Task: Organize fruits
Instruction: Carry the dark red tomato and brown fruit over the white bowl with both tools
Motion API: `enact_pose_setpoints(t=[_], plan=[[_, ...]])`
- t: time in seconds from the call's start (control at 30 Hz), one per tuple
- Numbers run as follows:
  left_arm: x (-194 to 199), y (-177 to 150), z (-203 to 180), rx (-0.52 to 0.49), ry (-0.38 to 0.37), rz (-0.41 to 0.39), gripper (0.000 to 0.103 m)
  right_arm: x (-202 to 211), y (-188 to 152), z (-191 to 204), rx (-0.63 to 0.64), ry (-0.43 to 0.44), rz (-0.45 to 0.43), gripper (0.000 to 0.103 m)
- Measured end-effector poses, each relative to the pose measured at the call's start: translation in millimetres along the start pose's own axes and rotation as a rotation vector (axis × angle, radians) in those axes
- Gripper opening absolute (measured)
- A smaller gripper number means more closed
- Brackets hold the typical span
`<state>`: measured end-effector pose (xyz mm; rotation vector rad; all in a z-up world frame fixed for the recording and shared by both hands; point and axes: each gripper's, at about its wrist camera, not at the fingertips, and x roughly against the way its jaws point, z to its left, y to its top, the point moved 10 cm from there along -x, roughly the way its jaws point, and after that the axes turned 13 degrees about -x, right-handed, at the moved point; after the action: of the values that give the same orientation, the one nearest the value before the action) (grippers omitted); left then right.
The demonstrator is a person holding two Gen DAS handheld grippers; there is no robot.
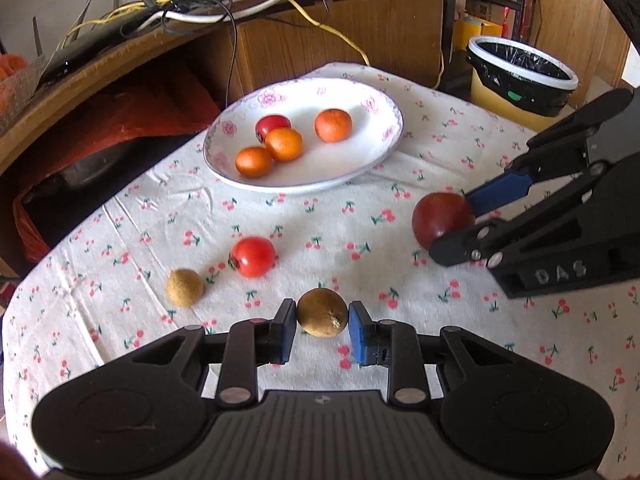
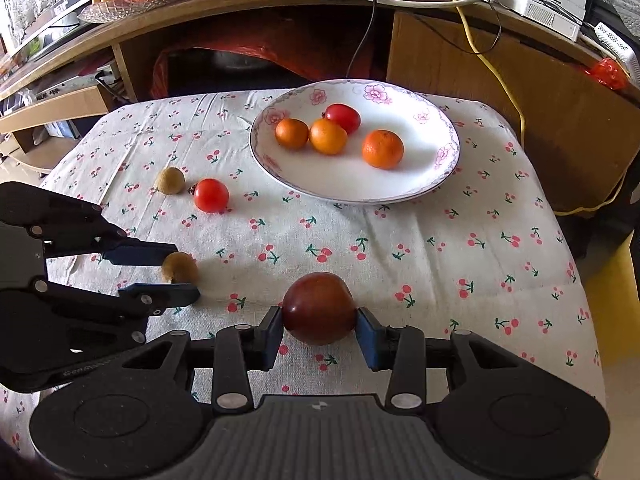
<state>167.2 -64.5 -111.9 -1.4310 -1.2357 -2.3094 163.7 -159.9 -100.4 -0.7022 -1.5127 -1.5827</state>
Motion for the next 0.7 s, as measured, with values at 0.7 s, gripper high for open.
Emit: enact_pose_setpoints(t=[0.7], plan=[[-9.2,21.6,3.5,-0.009,0.025,-0.007,0.037,-2.3,8.7,2.2,-0.001,0.014,-0.010,0.034]])
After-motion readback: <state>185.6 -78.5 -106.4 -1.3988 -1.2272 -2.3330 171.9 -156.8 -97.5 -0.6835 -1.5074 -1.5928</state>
